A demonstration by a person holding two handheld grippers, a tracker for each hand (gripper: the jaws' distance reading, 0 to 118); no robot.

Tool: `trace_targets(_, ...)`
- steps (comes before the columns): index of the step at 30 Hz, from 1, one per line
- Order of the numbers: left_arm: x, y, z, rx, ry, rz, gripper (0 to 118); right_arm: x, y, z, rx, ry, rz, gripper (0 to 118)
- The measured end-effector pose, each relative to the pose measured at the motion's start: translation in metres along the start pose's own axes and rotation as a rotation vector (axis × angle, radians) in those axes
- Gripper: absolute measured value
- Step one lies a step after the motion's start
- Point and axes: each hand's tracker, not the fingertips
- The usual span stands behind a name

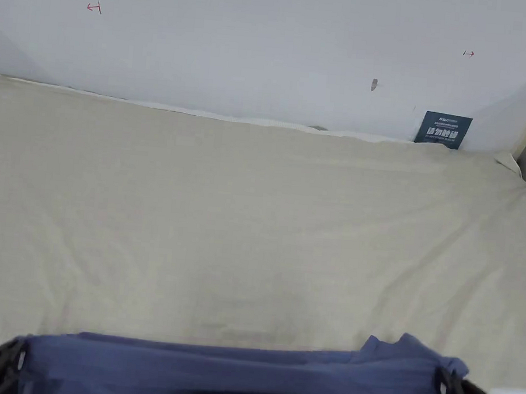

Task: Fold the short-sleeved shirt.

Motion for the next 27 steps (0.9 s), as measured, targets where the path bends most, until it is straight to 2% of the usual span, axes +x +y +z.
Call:
trace_targets(3, -0.011, -0.036, -0.006, -0.042, 0.002, 0.006, 6, -0.003, -0.030, 0.003, -0.064, 0.014, -0.048, 2)
trace_targets(4, -0.012, -0.043, -0.007, -0.051, 0.004, 0.006, 6, -0.004, -0.038, 0.001, -0.072, 0.014, -0.034, 2)
trace_targets(5, -0.013, -0.052, -0.009, -0.062, -0.005, 0.006, 6, -0.006, -0.045, -0.006, -0.089, -0.011, 0.011, 2)
trace_targets(7, -0.013, -0.063, -0.014, -0.091, -0.007, 0.010, 8, -0.005, -0.053, -0.018, -0.127, -0.008, -0.002, 2)
trace_targets(8, -0.013, -0.066, -0.015, -0.099, -0.002, 0.006, 18, -0.005, -0.057, -0.022, -0.154, 0.015, -0.014, 3)
trace_targets(9, -0.012, -0.068, -0.014, -0.102, 0.007, 0.024, 41, -0.008, -0.058, -0.023, -0.176, -0.012, -0.005, 9)
trace_targets(10, -0.015, -0.069, -0.012, -0.103, 0.012, 0.057, 86, -0.009, -0.056, -0.021, -0.195, -0.065, 0.006, 43)
trace_targets(11, -0.018, -0.068, -0.007, -0.091, 0.006, 0.086, 113, -0.015, -0.052, -0.012, -0.171, -0.118, 0.011, 78)
trace_targets(12, -0.018, -0.065, 0.002, -0.049, 0.025, 0.102, 118, -0.019, -0.045, 0.001, -0.116, -0.131, -0.001, 106)
trace_targets(13, -0.015, -0.059, 0.016, 0.022, 0.059, 0.113, 118, -0.026, -0.034, 0.020, -0.029, -0.083, -0.025, 113)
trace_targets(14, -0.012, -0.051, 0.027, 0.022, 0.054, 0.113, 118, -0.035, -0.019, 0.039, 0.033, -0.063, -0.044, 113)
trace_targets(18, 0.023, -0.004, 0.090, 0.215, 0.098, 0.089, 118, -0.086, 0.039, 0.103, 0.241, -0.100, 0.042, 113)
trace_targets(21, 0.057, 0.024, 0.135, 0.362, 0.099, 0.043, 118, -0.117, 0.071, 0.143, 0.368, -0.066, 0.050, 113)
trace_targets(25, 0.092, 0.044, 0.178, 0.465, 0.120, -0.004, 116, -0.149, 0.087, 0.174, 0.422, -0.038, 0.071, 113)
trace_targets(26, 0.099, 0.045, 0.187, 0.486, 0.106, -0.015, 114, -0.155, 0.086, 0.176, 0.429, -0.027, 0.064, 113)
trace_targets(27, 0.105, 0.046, 0.193, 0.477, 0.098, -0.016, 107, -0.161, 0.085, 0.180, 0.433, -0.015, 0.055, 112)
